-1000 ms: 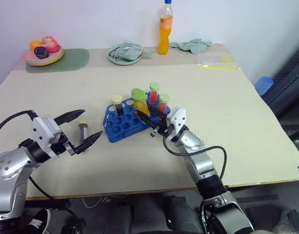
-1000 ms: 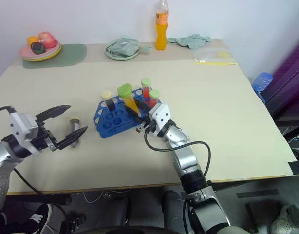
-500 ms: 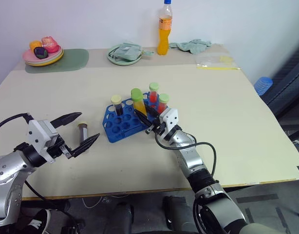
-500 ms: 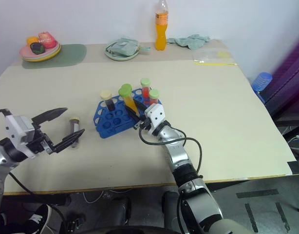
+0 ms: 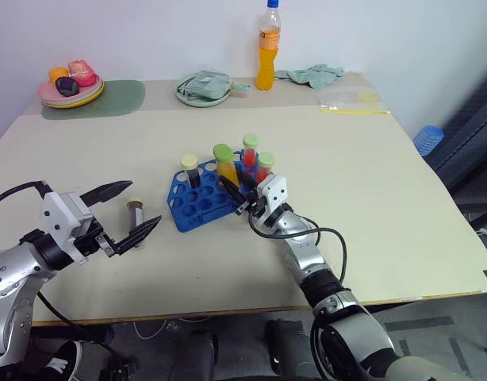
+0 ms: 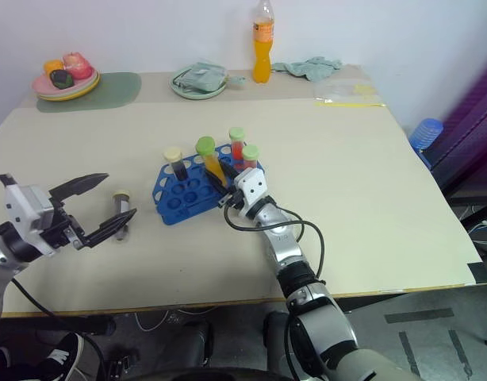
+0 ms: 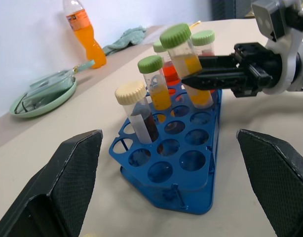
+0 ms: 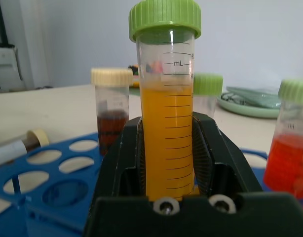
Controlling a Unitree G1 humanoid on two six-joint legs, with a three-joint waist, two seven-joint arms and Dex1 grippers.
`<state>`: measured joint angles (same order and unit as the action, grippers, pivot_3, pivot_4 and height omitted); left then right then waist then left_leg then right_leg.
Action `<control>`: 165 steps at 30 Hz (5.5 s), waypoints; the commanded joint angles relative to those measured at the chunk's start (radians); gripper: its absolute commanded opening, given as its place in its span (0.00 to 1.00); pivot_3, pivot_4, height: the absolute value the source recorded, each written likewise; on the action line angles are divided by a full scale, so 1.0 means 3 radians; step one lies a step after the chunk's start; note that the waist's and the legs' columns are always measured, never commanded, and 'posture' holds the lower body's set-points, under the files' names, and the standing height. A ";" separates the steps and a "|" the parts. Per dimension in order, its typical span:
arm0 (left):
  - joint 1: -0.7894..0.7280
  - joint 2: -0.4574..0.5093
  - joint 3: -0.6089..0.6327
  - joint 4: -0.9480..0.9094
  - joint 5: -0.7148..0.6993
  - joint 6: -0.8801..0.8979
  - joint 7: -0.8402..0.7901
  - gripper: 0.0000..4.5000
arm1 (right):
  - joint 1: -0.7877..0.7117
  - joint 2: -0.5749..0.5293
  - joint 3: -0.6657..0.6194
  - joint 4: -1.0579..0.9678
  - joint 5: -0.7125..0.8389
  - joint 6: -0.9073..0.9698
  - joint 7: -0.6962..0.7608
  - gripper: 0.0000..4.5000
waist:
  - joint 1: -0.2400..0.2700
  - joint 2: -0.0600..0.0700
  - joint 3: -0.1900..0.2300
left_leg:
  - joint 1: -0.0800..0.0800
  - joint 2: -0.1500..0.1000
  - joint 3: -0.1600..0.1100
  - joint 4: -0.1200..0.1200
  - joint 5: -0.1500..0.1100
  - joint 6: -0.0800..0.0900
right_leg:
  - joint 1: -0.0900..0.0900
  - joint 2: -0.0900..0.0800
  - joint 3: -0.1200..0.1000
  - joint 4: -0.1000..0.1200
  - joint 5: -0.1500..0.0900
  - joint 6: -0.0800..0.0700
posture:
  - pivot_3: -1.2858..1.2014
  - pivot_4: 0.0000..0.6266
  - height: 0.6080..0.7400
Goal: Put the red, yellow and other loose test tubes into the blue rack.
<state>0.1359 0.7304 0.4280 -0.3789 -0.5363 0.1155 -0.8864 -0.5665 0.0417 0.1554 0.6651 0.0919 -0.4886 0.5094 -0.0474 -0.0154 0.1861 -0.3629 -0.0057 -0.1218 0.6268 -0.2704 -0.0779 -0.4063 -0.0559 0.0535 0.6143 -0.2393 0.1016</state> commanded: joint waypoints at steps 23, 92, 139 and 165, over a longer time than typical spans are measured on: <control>0.0327 0.0037 0.0136 -0.0170 0.0233 0.0183 0.0289 1.00 | 0.1235 -0.1389 -0.0225 -0.2636 0.0881 0.1301 0.1099 0.98 | 0.0009 -0.0002 0.0002 | 0.0000 0.0003 0.0004 0.0000 -0.0001 0.0000 | 0.0000 -0.0002 0.0002 -0.0001 -0.0010 0.0014 | 0.52 0.24 1.00; -0.1228 -0.0111 -0.0370 -0.0216 0.0227 0.1622 0.1843 0.38 | 0.0544 -0.1941 -0.0299 -0.2892 0.1398 0.2152 0.2132 1.00 | 0.0030 -0.0016 0.0016 | -0.0029 -0.0003 0.0006 0.0006 0.0013 -0.0025 | -0.0028 -0.0005 0.0003 0.0010 0.0013 0.0018 | 0.52 0.24 1.00; -0.0723 -0.1184 -0.1448 0.0144 0.0911 -0.0175 0.1099 0.38 | 0.0968 -0.2422 -0.0657 -0.3038 0.1359 0.2182 0.2108 1.00 | 0.0108 -0.0014 0.0015 | -0.0022 -0.0003 0.0008 0.0017 0.0013 -0.0021 | -0.0011 -0.0003 0.0003 0.0005 0.0017 0.0018 | 0.52 0.24 1.00; -0.0772 -0.1313 -0.1140 0.0212 0.0346 0.0493 0.1274 0.38 | 0.0930 -0.2318 -0.0557 -0.2956 0.1256 0.2030 0.2106 1.00 | 0.0095 -0.0012 0.0014 | -0.0018 -0.0003 0.0007 0.0018 0.0013 -0.0021 | -0.0008 -0.0002 0.0003 0.0007 0.0019 0.0021 | 0.52 0.24 1.00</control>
<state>-0.0954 0.3256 0.0571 -0.2954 -0.3946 0.2380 -0.4910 -0.2755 -0.6570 -0.0062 -0.2094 0.4707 0.1388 1.1450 -0.0188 -0.0189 0.1903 -0.3681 -0.0065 -0.1197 0.6322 -0.2665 -0.0842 -0.4088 -0.0564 0.0544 0.6167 -0.2337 0.1078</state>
